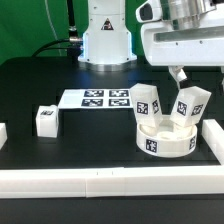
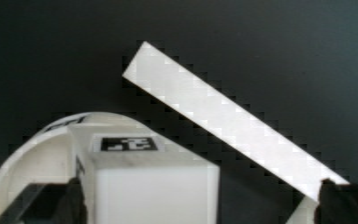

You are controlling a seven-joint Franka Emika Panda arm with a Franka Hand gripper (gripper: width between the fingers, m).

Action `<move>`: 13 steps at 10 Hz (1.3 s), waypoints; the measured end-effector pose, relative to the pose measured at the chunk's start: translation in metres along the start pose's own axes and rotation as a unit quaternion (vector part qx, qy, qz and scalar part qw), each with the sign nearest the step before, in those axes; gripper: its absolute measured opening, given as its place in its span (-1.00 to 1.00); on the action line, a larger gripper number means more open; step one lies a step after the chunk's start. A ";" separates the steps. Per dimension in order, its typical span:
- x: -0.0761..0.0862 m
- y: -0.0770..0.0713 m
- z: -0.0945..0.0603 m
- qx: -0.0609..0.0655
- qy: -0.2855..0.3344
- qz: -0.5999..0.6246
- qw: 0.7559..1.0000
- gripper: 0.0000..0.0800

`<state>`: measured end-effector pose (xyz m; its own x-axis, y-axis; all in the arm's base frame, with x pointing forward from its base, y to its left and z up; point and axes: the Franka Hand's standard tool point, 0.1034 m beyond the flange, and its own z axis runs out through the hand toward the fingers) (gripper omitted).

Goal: Assemble stool

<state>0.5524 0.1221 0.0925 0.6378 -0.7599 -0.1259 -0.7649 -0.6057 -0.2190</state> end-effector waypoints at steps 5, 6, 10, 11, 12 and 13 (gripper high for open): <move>0.010 0.007 -0.002 -0.009 0.003 -0.279 0.960 0.62; 0.013 0.008 -0.002 -0.015 0.004 -0.326 0.945 0.62; 0.018 0.013 -0.002 -0.031 0.004 -0.459 0.888 0.62; 0.019 0.014 -0.003 -0.033 0.004 -0.481 0.876 0.62; 0.021 0.015 -0.003 -0.036 0.004 -0.510 0.859 0.62; 0.021 0.016 -0.003 -0.042 0.002 -0.539 0.841 0.62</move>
Offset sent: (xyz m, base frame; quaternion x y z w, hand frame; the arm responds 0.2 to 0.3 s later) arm 0.0002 -0.0067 -0.0007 0.0057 -0.0038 -0.3725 0.9280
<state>0.5537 0.0961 0.0891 0.9649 0.2405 0.1054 0.2535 -0.9579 -0.1347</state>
